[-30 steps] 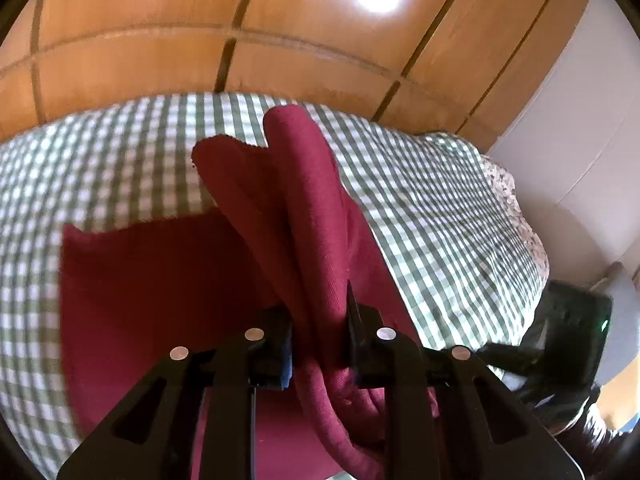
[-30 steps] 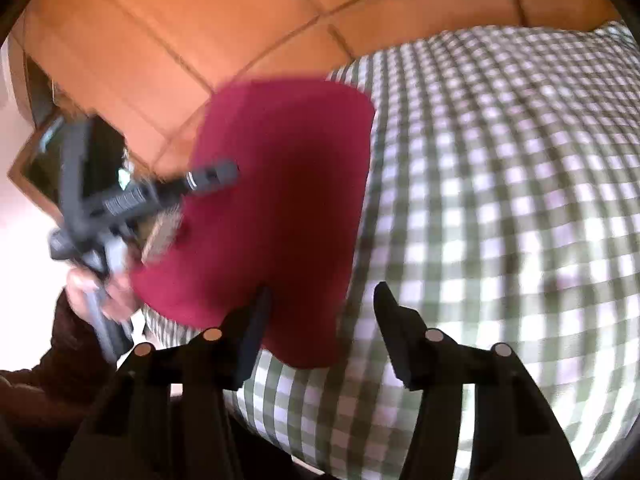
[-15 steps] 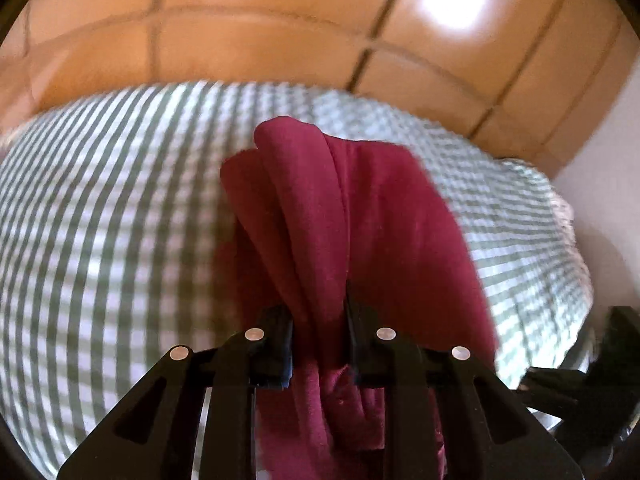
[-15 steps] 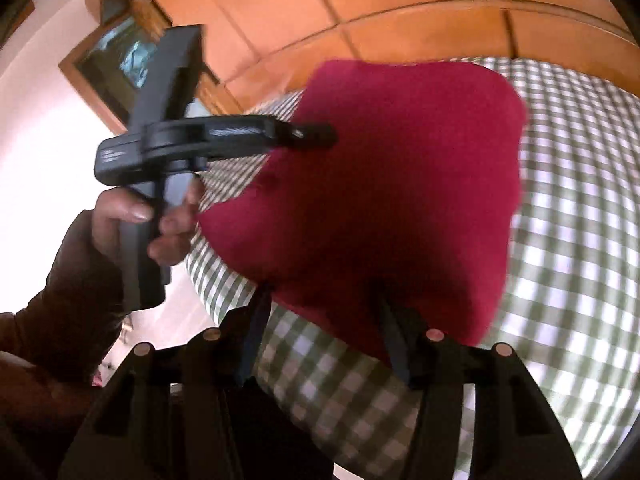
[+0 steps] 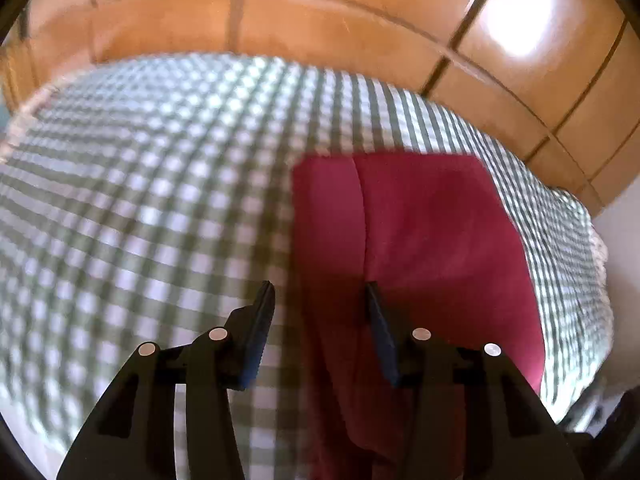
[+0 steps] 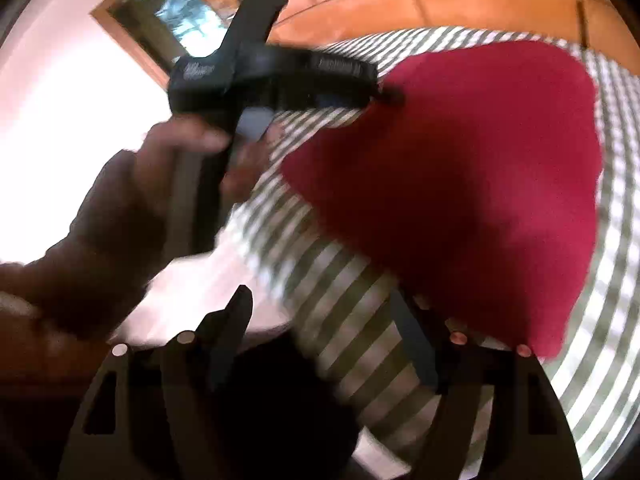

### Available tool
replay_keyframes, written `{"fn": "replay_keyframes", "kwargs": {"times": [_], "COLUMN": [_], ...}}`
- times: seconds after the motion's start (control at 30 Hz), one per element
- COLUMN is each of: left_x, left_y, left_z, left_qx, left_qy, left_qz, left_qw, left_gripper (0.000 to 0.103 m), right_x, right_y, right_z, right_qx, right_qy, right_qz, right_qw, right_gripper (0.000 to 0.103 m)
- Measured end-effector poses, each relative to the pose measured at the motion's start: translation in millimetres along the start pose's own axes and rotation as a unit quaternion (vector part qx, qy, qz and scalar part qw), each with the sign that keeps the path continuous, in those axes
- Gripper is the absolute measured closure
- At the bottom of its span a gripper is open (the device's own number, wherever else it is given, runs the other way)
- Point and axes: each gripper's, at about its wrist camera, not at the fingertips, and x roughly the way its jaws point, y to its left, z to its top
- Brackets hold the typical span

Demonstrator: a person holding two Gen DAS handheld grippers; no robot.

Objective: Fold small clothes
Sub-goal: 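Lift the gripped edge with both tools and fold it over the sweatshirt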

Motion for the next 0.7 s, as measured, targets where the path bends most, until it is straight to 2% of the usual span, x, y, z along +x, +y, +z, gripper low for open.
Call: {"fn": "replay_keyframes", "kwargs": {"times": [0.07, 0.17, 0.23, 0.27, 0.33, 0.43, 0.47, 0.5, 0.53, 0.57, 0.63, 0.67, 0.7], "left_x": [-27, -56, -65, -64, -54, -29, -26, -20, -14, -7, -8, -8, -7], "left_y": [-1, -5, -19, -25, -41, -48, -48, -47, -44, -37, -26, -23, -19], "left_z": [-2, -10, -20, -23, -34, -49, -55, -63, -69, -75, -82, -84, -84], "left_qx": [-0.018, -0.037, -0.028, -0.022, -0.003, 0.006, 0.017, 0.037, 0.048, 0.047, 0.029, 0.026, 0.015], "left_qy": [-0.037, -0.071, -0.083, -0.083, -0.070, -0.035, -0.035, -0.044, -0.044, -0.034, -0.040, -0.038, -0.034], "left_qz": [-0.013, -0.071, -0.097, -0.099, -0.096, -0.071, -0.051, -0.004, 0.028, 0.032, 0.021, 0.026, 0.023], "left_qw": [0.9991, 0.9942, 0.9913, 0.9913, 0.9929, 0.9968, 0.9979, 0.9983, 0.9975, 0.9978, 0.9986, 0.9986, 0.9991], "left_gripper": [0.057, 0.057, 0.057, 0.057, 0.057, 0.057, 0.057, 0.057, 0.057, 0.057, 0.056, 0.047, 0.046], "right_x": [-16, -53, -81, -87, -91, -73, -62, -50, -39, -29, -11, -9, -7], "right_y": [-1, -14, -30, -33, -44, -43, -38, -33, -28, -28, -31, -32, -33], "right_z": [-10, -17, -21, -23, -20, -16, -15, -17, -20, -25, -33, -35, -34], "right_qx": [0.009, 0.047, 0.084, 0.095, 0.117, 0.111, 0.105, 0.093, 0.080, 0.072, 0.078, 0.078, 0.078], "right_qy": [-0.005, -0.047, -0.093, -0.105, -0.121, -0.109, -0.098, -0.085, -0.077, -0.067, -0.056, -0.064, -0.065], "right_qz": [0.004, -0.007, -0.033, -0.044, -0.074, -0.101, -0.100, -0.105, -0.121, -0.134, -0.142, -0.143, -0.144], "right_qw": [1.000, 0.998, 0.992, 0.989, 0.983, 0.983, 0.985, 0.986, 0.986, 0.986, 0.985, 0.985, 0.984], "right_gripper": [0.031, 0.033, 0.045, 0.049, 0.059, 0.065, 0.065, 0.065, 0.064, 0.064, 0.064, 0.064, 0.064]}}
